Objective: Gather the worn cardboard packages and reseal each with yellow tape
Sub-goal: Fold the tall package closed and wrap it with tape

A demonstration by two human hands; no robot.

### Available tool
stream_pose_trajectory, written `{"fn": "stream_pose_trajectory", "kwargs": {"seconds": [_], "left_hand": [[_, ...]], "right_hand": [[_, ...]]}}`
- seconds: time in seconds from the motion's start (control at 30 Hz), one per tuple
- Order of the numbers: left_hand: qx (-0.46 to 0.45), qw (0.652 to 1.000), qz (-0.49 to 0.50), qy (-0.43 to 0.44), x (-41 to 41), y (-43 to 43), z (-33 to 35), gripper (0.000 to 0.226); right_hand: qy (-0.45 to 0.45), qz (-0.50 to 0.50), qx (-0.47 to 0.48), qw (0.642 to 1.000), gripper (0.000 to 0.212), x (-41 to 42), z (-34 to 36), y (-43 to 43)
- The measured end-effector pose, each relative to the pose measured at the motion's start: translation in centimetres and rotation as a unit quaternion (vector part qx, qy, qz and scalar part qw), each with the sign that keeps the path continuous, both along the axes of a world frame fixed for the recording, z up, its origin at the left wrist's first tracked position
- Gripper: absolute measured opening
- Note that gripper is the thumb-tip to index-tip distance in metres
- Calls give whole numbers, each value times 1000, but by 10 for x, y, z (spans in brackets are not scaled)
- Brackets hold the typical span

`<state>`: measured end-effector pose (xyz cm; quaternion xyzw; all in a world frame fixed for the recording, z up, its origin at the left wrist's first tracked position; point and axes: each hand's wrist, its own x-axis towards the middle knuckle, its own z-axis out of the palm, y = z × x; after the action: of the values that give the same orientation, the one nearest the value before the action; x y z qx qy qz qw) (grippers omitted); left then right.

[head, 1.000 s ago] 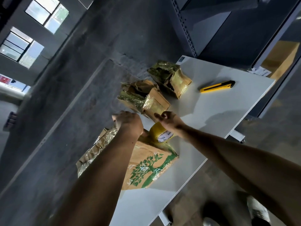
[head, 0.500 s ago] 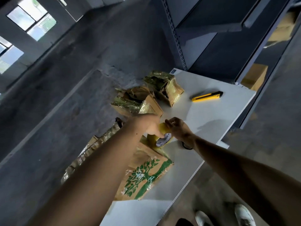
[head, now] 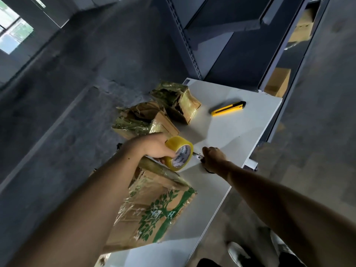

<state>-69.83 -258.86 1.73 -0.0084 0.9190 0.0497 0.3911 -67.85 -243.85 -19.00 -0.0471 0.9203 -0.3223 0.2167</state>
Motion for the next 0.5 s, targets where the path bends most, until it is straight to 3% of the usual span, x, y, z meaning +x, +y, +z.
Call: {"fn": "stream_pose_trajectory", "kwargs": {"seconds": [0.13,0.23,0.37,0.5], "left_hand": [[12,999,41,1,1,-7,-5,20],[6,1000,28,5,5,-2,-3,14],[-26,1000,12,-6,8,-1,-6,24],[4,999,42,13,3,-5,-6,22]], "right_hand": [[31,35,54,997,31,4,-13,-3],[36,43,66,996,31,4,-15,-6],[31,45,65,996,31,4,-8,-5],[-37,26,21,999,27,-1,6,0]]}}
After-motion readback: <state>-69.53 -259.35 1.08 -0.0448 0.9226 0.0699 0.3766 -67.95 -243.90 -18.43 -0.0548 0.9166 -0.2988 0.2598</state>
